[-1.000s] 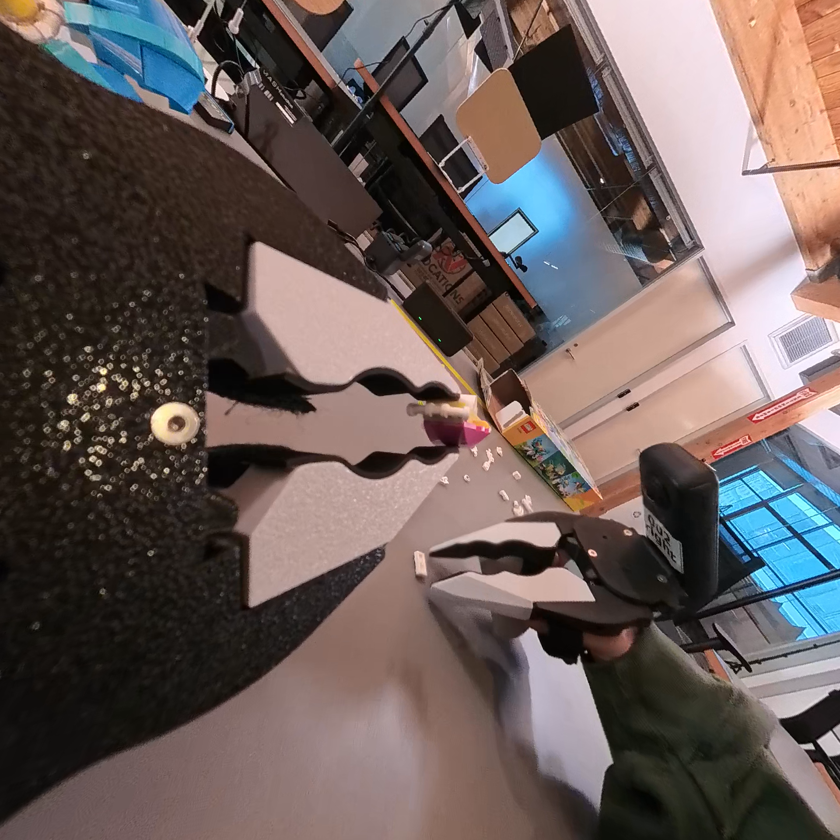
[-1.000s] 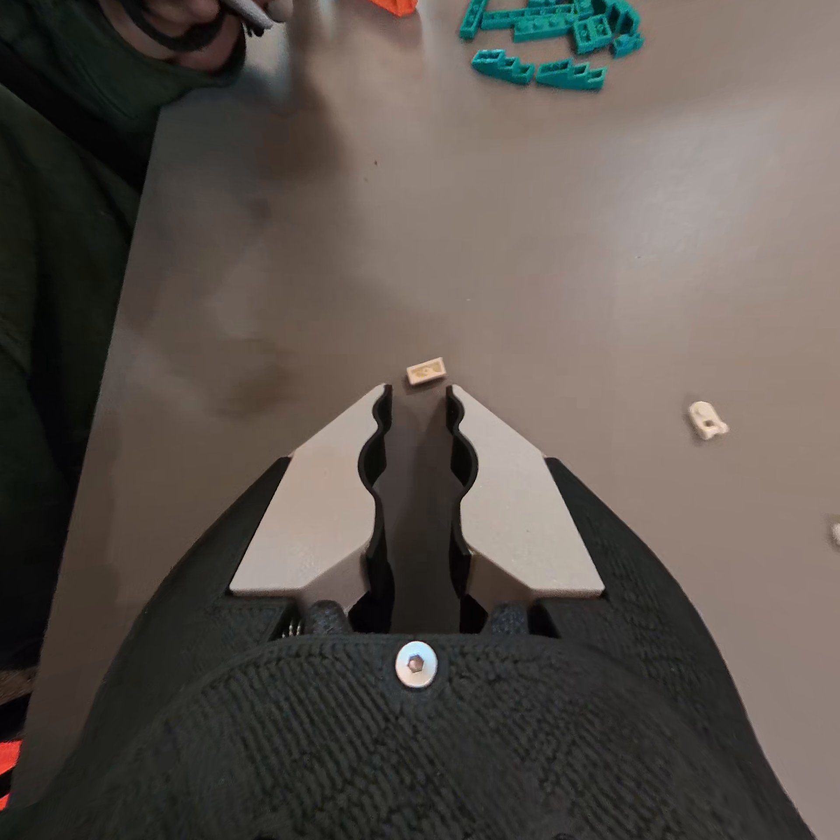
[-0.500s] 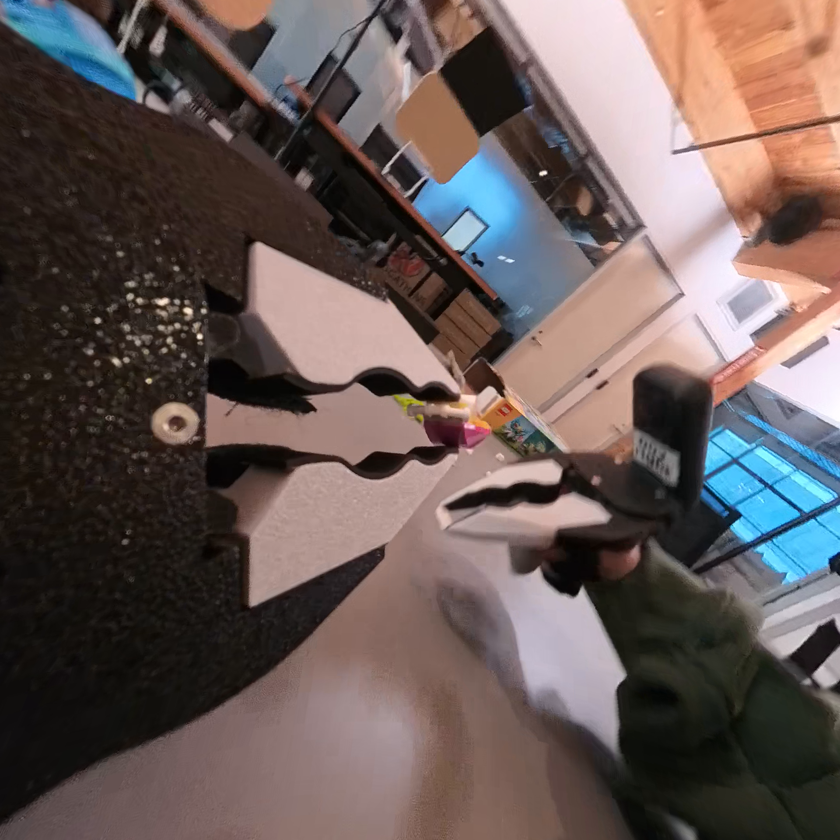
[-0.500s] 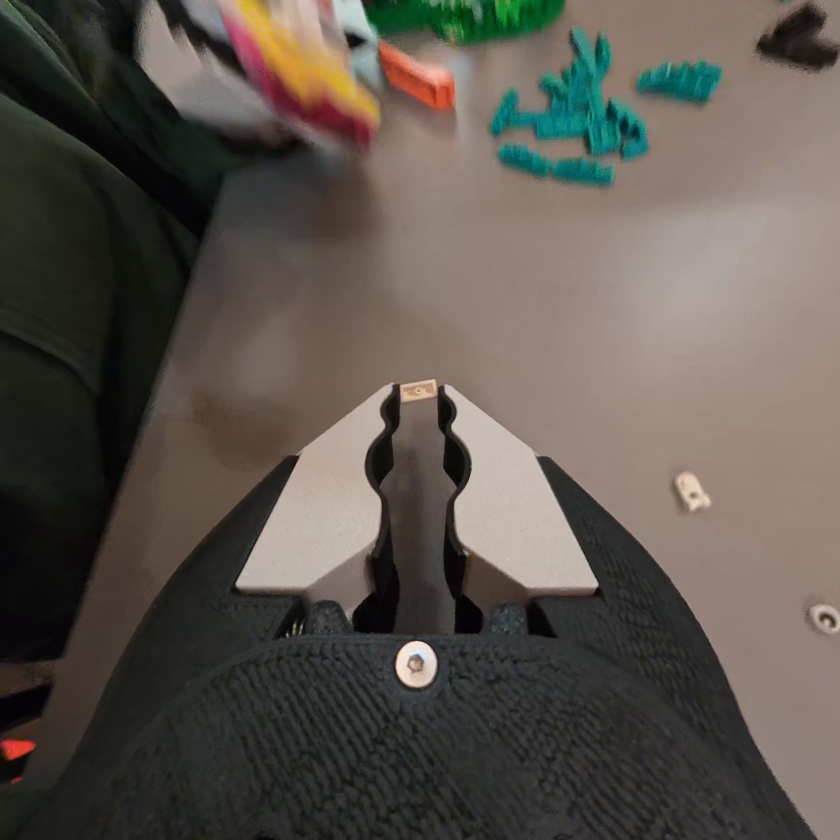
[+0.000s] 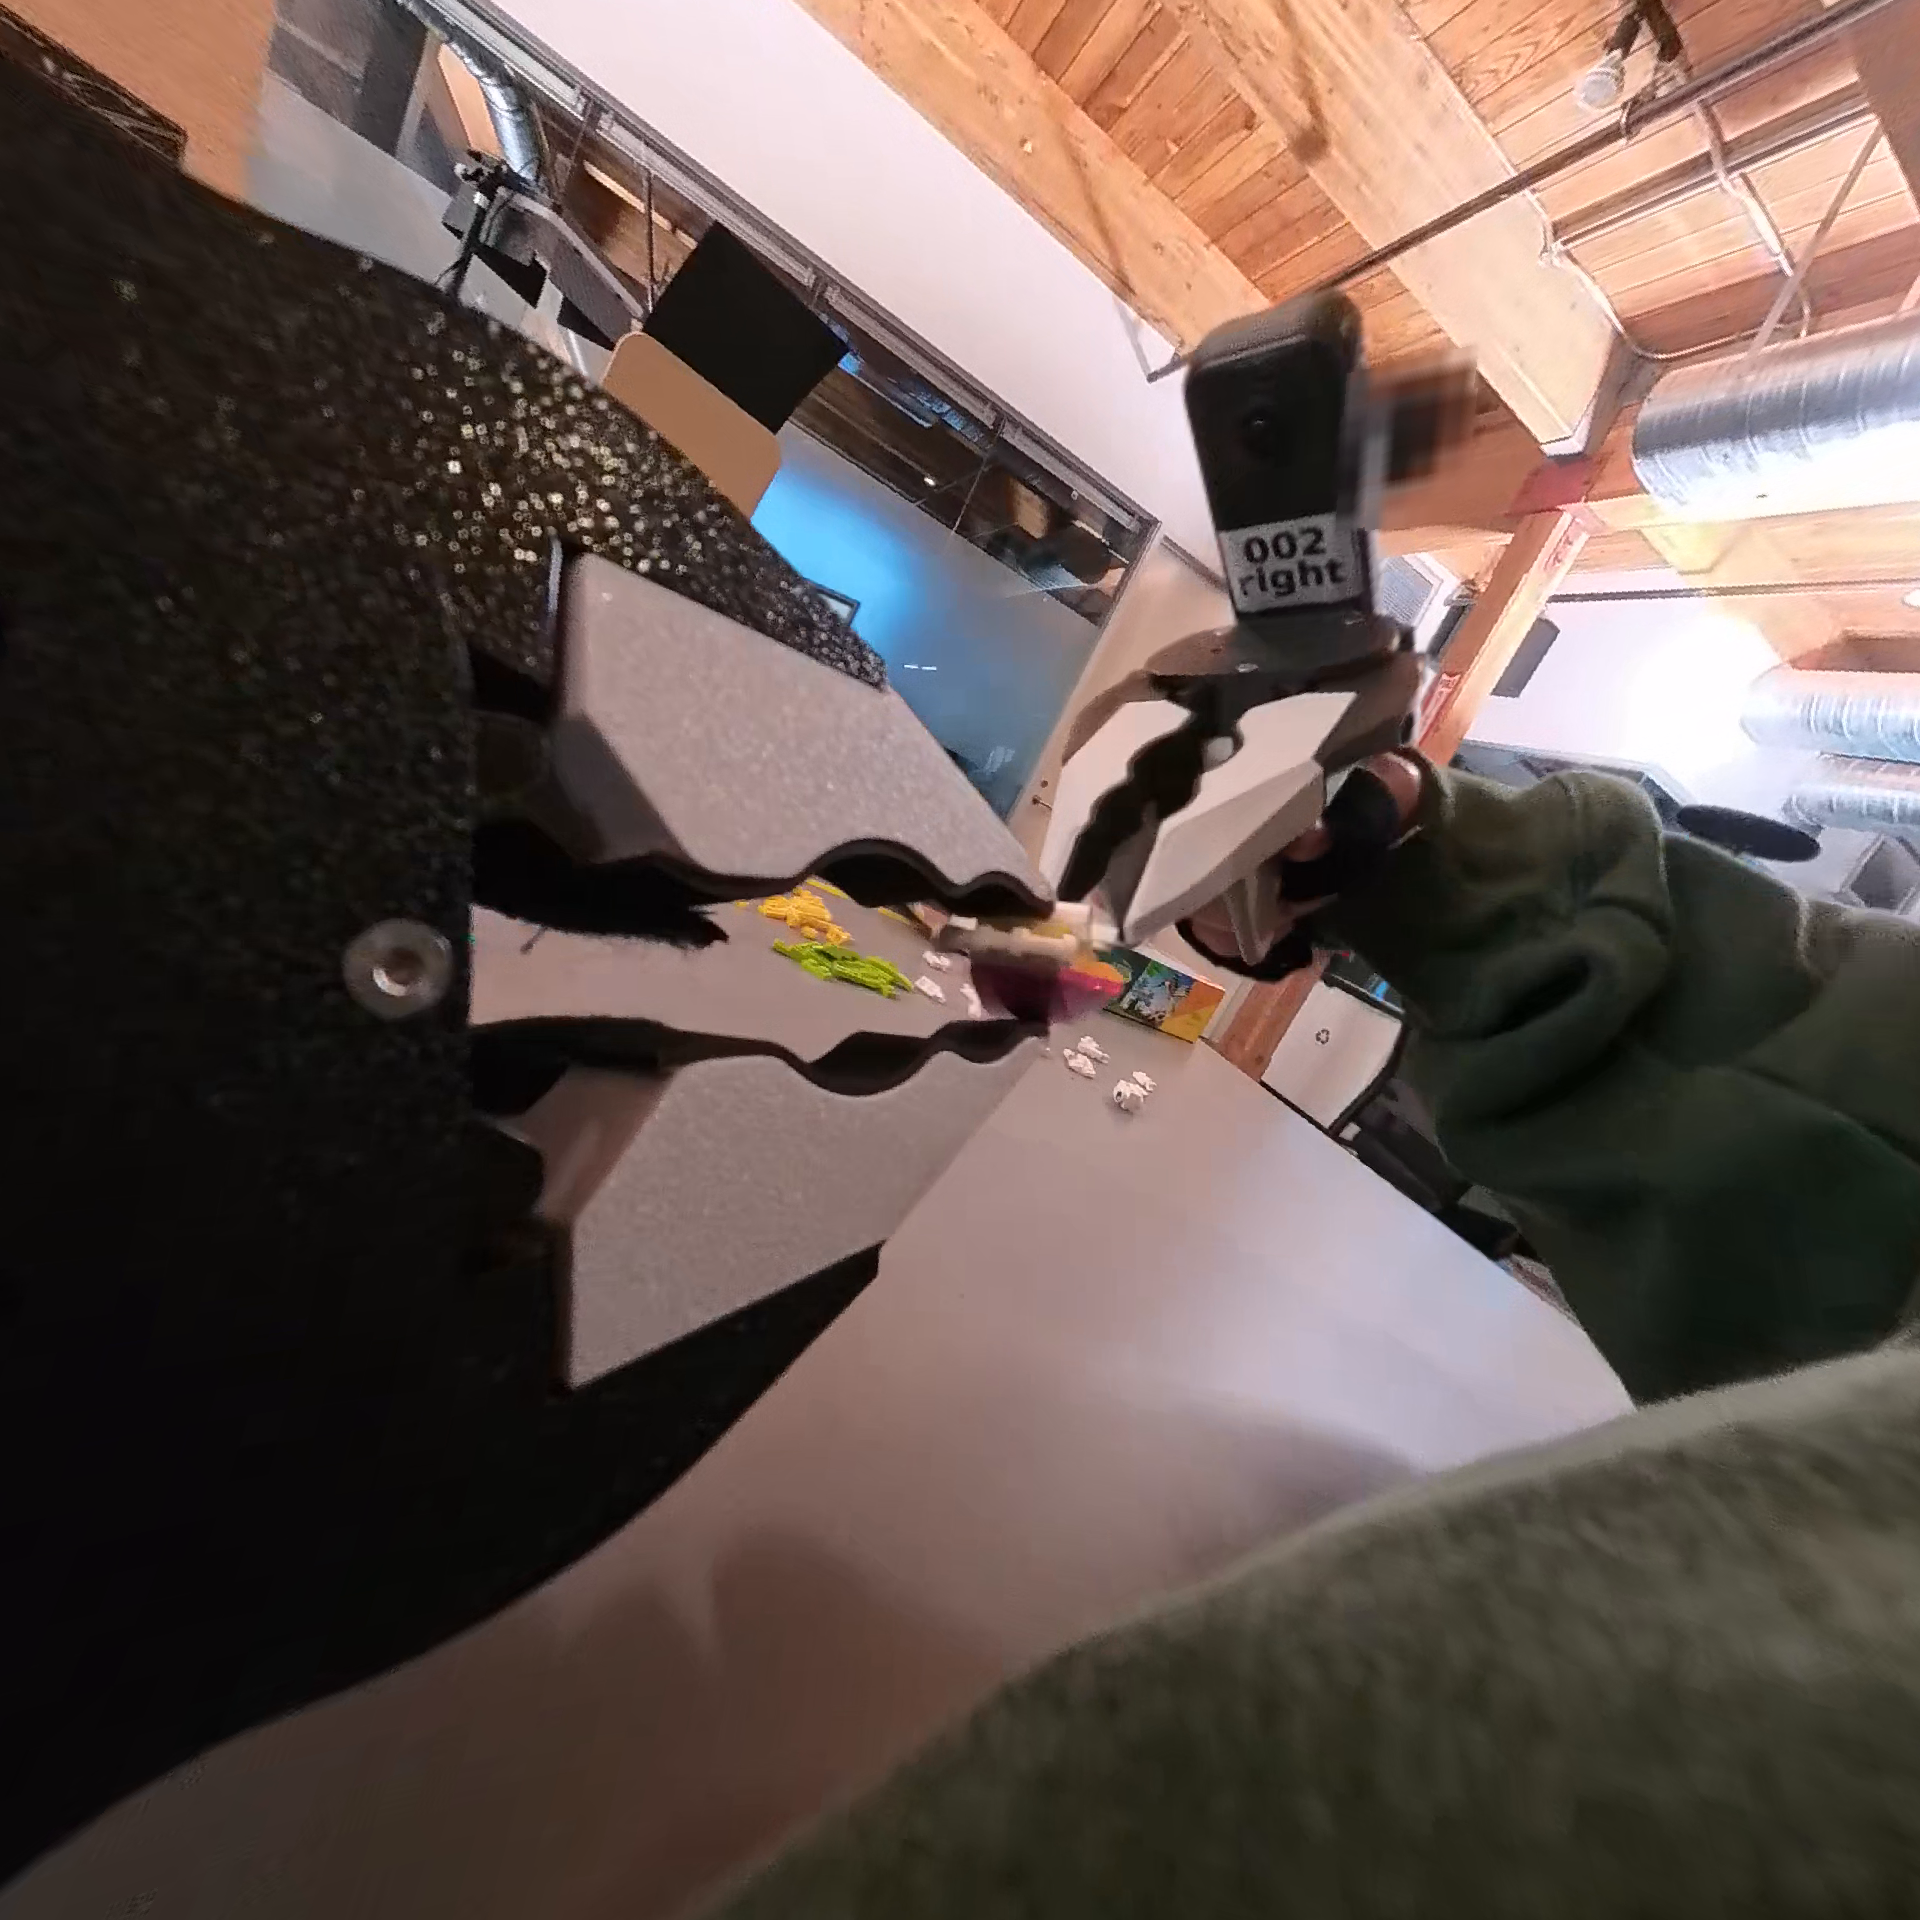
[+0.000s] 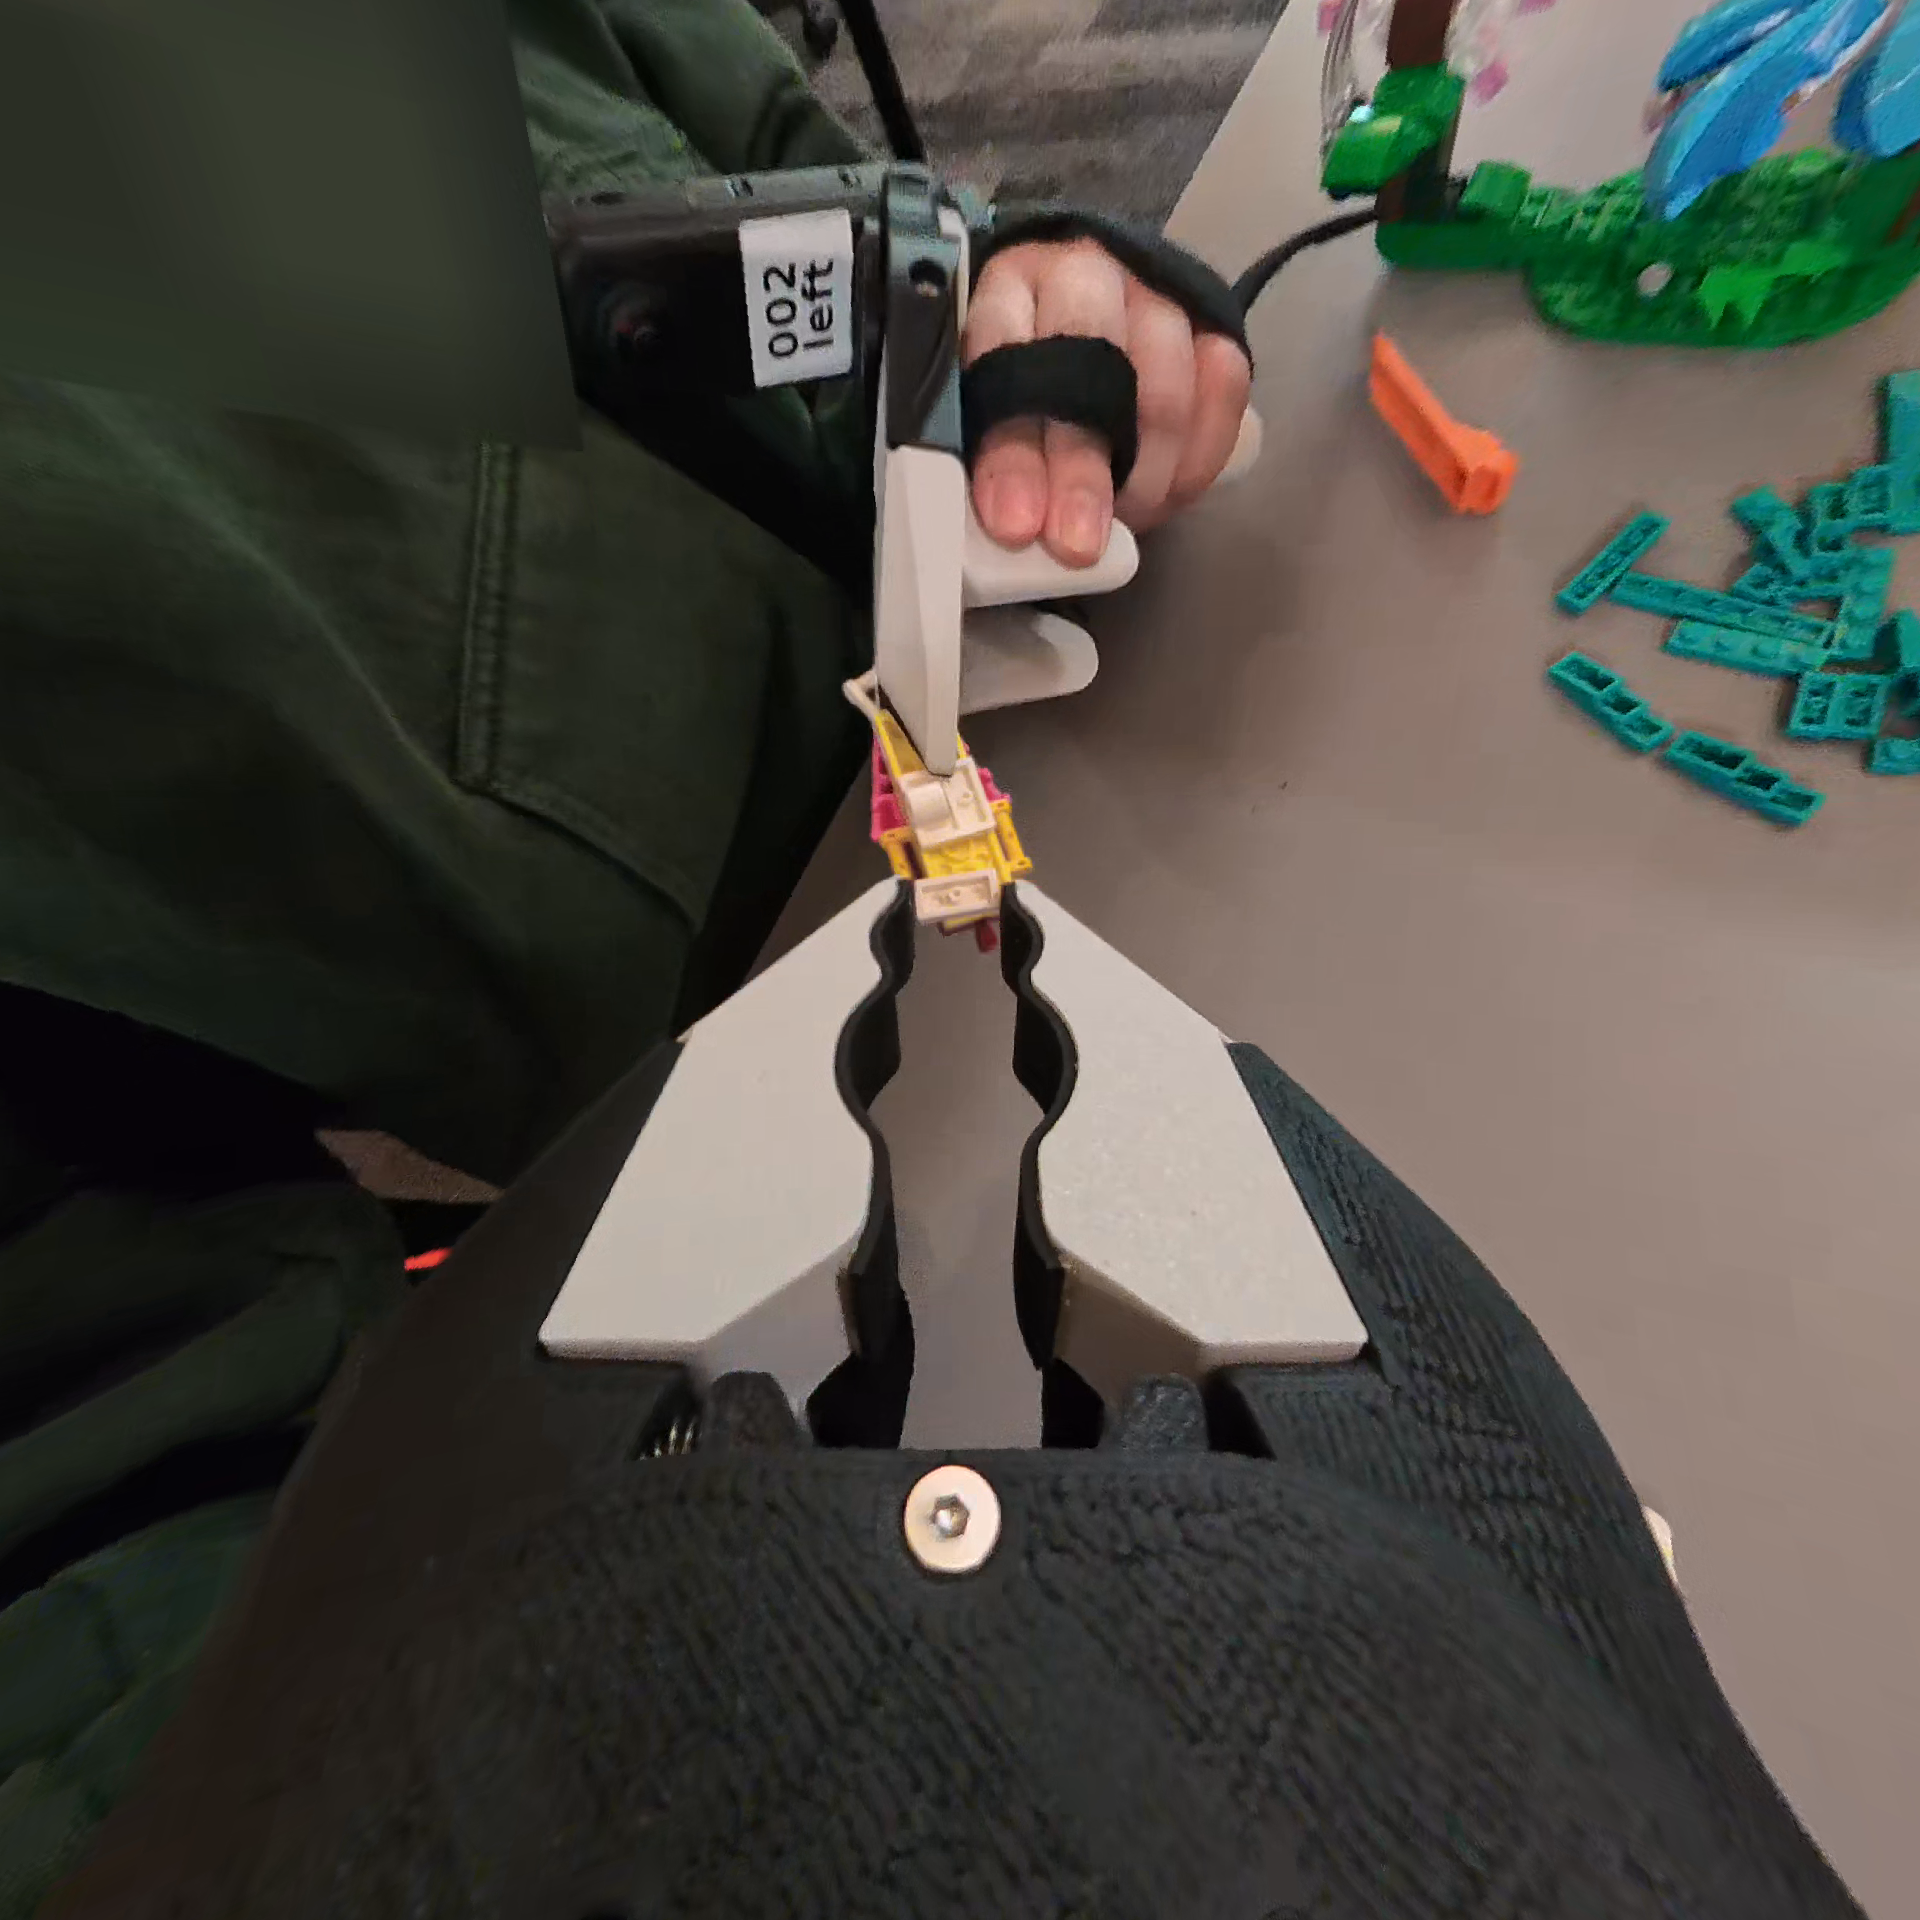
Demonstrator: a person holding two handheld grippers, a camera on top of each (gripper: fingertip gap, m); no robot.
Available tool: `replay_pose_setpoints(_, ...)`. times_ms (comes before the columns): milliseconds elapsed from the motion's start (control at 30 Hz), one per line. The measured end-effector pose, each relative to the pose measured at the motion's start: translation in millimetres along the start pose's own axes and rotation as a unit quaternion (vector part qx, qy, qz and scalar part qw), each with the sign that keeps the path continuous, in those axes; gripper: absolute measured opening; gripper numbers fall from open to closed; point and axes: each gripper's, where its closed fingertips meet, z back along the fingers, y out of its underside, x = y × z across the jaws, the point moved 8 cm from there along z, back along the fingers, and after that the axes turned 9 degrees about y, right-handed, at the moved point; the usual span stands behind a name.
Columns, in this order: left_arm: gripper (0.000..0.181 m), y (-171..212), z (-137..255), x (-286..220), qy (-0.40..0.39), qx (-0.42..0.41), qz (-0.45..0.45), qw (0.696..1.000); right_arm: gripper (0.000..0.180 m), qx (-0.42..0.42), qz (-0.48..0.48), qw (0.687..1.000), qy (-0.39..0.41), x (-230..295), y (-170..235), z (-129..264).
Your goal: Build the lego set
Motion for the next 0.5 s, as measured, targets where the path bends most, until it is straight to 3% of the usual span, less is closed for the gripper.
replay_pose_setpoints(500, 0.017, -6.0, 3.0, -1.5, -0.003, -0.022, -0.021, 1.000, 0.015, 0.061, -0.001, 0.996, -0.058, 1.3, -9.5, -7.5)
